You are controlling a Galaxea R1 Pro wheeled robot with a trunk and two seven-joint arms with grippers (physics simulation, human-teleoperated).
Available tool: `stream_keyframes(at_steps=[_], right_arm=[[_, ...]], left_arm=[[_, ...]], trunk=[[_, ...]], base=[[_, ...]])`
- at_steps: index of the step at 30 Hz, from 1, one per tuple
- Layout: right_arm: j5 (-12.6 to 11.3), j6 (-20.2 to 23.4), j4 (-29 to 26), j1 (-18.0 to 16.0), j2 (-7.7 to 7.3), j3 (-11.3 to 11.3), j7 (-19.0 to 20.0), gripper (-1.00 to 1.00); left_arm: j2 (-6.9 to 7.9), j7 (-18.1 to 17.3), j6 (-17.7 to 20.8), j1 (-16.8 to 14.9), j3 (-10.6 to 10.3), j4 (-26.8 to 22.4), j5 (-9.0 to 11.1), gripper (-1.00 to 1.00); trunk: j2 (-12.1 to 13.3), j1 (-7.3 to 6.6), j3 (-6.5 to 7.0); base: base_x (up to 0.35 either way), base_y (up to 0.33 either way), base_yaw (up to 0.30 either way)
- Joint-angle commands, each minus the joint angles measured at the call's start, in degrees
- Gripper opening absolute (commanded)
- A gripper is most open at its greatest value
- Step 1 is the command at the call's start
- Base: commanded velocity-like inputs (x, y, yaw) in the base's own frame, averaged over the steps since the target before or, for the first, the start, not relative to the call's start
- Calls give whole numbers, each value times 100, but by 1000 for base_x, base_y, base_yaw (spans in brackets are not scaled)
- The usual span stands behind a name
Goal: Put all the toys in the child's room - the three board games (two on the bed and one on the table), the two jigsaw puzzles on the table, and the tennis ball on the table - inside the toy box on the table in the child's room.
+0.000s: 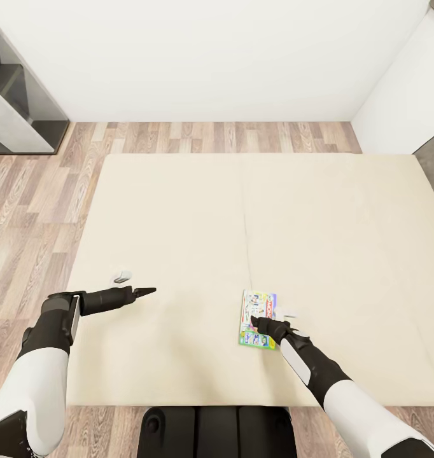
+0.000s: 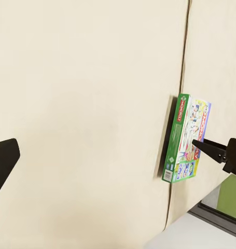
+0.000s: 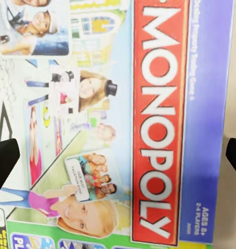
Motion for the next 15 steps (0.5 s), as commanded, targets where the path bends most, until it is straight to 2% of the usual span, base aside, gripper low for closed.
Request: stream_keyframes(at_steps=[1,15], right_arm=[[-49,19,-14,-3,-9,44,-47,100],[-38,22,-14,-3,-1,44,-47,100]], left_arm=[[-5,-56,45,-6,23,-5,-58,100],[-5,-56,50,-6,23,-5,-58,100]], trunk=[[-9,3,-7],[-9,3,-7]], base=[[0,0,0],[0,0,0]])
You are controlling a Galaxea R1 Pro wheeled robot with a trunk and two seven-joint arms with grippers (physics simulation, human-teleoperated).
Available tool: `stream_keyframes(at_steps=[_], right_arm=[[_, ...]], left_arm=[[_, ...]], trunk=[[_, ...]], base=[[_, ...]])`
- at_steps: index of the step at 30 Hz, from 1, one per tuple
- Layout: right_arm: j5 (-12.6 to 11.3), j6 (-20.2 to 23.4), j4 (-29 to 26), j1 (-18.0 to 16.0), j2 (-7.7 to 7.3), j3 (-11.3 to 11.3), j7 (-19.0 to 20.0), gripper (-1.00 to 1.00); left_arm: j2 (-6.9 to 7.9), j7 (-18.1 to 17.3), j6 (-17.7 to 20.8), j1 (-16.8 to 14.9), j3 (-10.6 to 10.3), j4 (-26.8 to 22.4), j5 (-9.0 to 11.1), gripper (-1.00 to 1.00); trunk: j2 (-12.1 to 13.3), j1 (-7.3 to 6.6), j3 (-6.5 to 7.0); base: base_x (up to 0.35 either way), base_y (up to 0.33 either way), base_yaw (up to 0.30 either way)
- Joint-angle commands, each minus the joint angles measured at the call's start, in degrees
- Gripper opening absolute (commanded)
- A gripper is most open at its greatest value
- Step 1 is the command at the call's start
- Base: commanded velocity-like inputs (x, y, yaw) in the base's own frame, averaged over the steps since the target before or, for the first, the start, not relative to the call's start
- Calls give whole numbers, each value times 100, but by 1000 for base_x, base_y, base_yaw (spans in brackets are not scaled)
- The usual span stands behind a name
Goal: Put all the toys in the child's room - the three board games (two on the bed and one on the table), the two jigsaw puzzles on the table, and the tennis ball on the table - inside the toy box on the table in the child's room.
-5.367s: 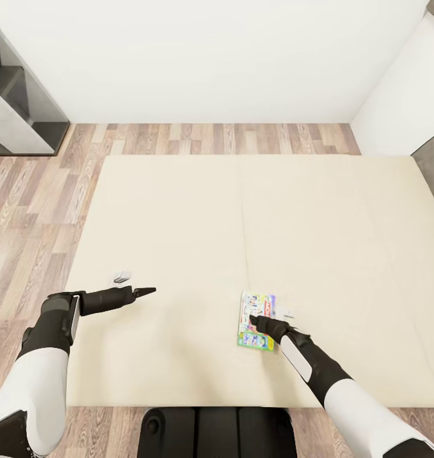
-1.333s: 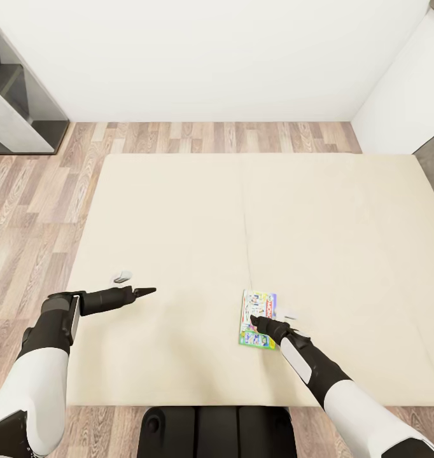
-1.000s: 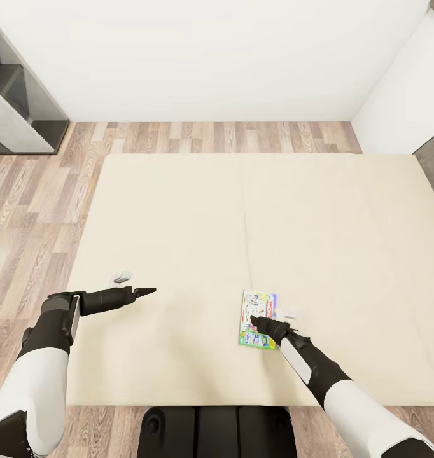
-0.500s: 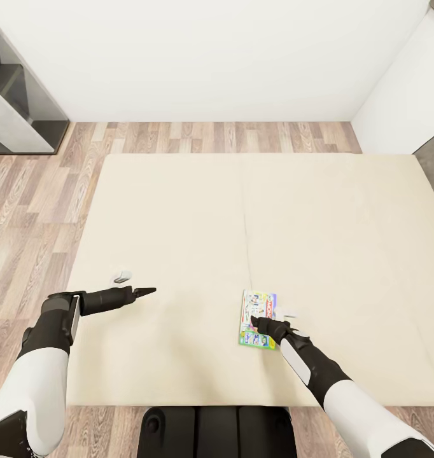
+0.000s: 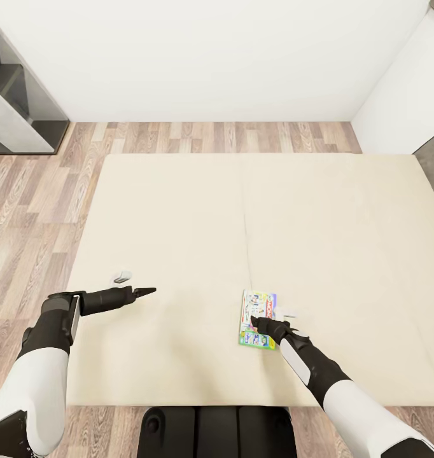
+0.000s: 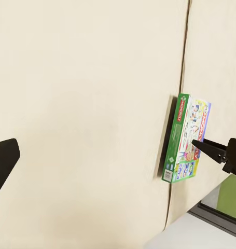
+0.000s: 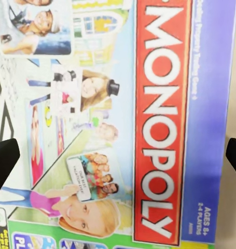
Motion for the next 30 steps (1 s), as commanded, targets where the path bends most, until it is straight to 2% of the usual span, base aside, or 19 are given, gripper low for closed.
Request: stream_keyframes(at_steps=[1,30], right_arm=[[-49,19,-13,-3,-9,44,-47,100],[-43,22,-13,-3,-9,44,-47,100]], left_arm=[[-5,-58,44,-6,23,-5,-58,100],[-5,-56,37,-6,23,-4,-58,100]], trunk=[[-9,3,-7],[-9,3,-7]], base=[[0,0,0],[-16,11,0]])
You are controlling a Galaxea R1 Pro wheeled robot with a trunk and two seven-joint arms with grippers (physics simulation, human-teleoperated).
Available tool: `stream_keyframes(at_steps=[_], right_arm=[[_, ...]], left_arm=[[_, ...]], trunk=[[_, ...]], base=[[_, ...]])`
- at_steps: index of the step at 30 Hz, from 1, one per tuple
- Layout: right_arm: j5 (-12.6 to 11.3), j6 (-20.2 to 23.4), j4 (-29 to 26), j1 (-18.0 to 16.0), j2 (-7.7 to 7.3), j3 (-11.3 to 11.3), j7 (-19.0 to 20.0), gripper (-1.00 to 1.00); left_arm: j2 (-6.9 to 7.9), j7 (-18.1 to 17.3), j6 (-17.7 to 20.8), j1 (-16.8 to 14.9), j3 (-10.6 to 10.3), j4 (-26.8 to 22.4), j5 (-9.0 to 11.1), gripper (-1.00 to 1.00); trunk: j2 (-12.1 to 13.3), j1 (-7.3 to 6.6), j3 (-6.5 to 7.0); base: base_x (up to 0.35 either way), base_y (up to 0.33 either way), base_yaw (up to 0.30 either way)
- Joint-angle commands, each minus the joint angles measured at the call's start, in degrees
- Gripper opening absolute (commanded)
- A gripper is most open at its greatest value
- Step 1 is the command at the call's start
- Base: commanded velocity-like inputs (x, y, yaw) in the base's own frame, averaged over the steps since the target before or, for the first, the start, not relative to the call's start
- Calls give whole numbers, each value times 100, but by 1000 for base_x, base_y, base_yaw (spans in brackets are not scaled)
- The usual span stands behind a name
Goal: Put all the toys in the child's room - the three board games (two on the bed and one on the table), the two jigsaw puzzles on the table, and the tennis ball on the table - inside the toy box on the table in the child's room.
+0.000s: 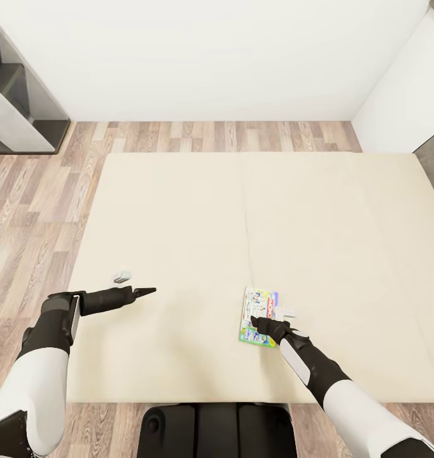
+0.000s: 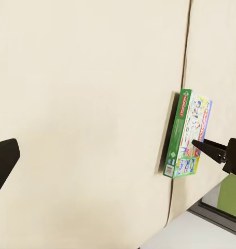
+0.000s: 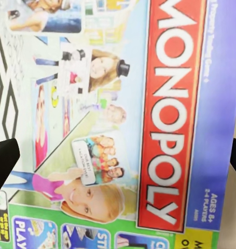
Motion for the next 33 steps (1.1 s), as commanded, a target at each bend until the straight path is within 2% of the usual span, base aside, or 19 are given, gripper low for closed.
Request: stream_keyframes(at_steps=[1,16,33], right_arm=[[-49,20,-13,-3,-9,44,-47,100],[-47,18,-13,-3,-4,44,-47,100],[-38,17,-13,-3,6,48,-47,100]], left_arm=[[-5,-56,45,-6,23,-5,-58,100],[-5,-56,51,-6,23,-6,-58,100],[-5,-56,47,-1,23,-6,-58,100]], trunk=[[-9,3,-7],[-9,3,-7],[-9,3,-7]], base=[[0,0,0],[-10,3,0],[-4,83,0]])
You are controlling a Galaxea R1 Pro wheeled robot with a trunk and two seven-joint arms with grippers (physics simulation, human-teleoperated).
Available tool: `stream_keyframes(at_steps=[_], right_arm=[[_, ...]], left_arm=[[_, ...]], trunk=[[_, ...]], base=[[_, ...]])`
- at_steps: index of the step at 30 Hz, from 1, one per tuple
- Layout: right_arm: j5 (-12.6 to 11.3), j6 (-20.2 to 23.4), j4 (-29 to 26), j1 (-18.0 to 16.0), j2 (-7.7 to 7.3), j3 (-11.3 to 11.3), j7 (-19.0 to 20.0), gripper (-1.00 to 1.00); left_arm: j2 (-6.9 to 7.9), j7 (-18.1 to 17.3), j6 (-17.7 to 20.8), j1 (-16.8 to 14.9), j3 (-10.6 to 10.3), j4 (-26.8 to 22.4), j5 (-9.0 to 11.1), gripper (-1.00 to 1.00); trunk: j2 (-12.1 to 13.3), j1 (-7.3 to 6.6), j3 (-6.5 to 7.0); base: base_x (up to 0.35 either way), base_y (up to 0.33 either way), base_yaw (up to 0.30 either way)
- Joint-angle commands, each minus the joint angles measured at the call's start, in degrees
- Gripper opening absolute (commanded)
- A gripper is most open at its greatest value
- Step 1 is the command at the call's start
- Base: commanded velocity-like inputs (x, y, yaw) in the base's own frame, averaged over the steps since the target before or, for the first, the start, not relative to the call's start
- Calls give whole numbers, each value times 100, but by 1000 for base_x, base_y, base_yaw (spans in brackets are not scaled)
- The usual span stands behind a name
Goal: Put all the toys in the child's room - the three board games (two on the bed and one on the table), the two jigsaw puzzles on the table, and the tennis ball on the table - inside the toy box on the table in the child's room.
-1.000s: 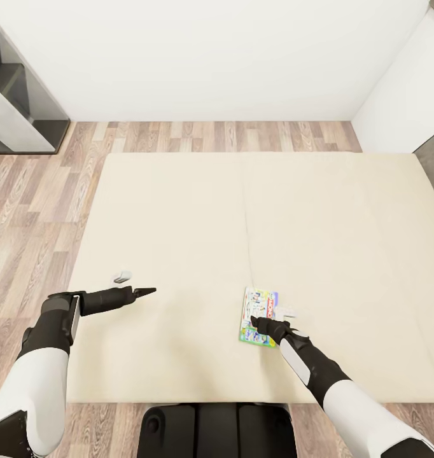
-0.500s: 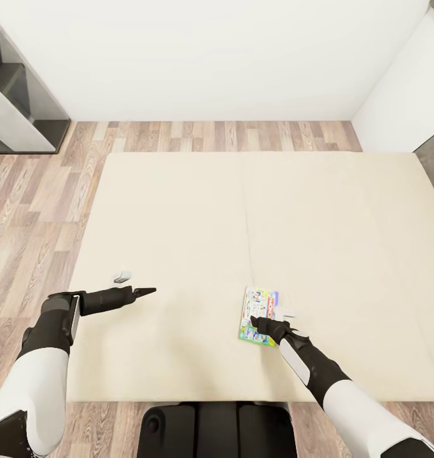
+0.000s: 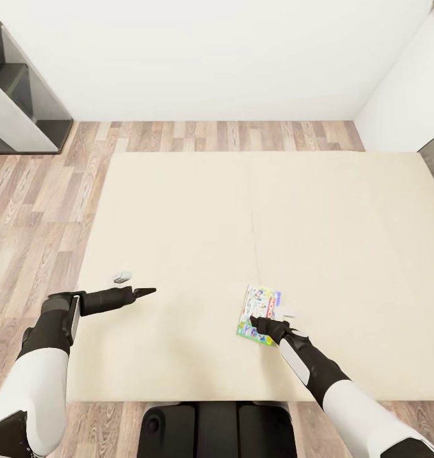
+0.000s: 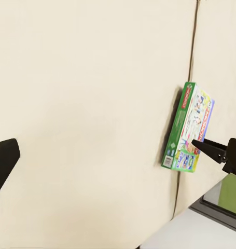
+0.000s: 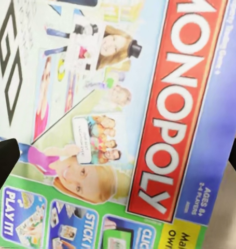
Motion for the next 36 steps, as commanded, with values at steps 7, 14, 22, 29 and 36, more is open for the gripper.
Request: stream_keyframes(at_steps=[7,14,22,29,36], right_arm=[[-49,23,-14,-3,-7,43,-47,100],[-49,23,-14,-3,-7,45,-47,100],[-49,23,-14,-3,-7,46,-47,100],[-49,20,-14,-3,-7,48,-47,100],[-49,22,-14,-3,-7,48,-47,100]], left_arm=[[-5,-56,40,-5,23,-4,-57,100],[-5,-55,40,-3,23,-3,-57,100],[-5,-55,42,-5,23,-2,-57,100],[-5,-55,41,-4,23,-4,-57,100],[-5,-55,46,-4,23,-4,-57,100]], trunk=[[-9,3,-7],[-9,3,-7],[-9,3,-7],[-9,3,-7],[-9,3,-7]], base=[[0,110,0],[0,10,0],[0,0,0],[0,30,0],[0,25,0]])
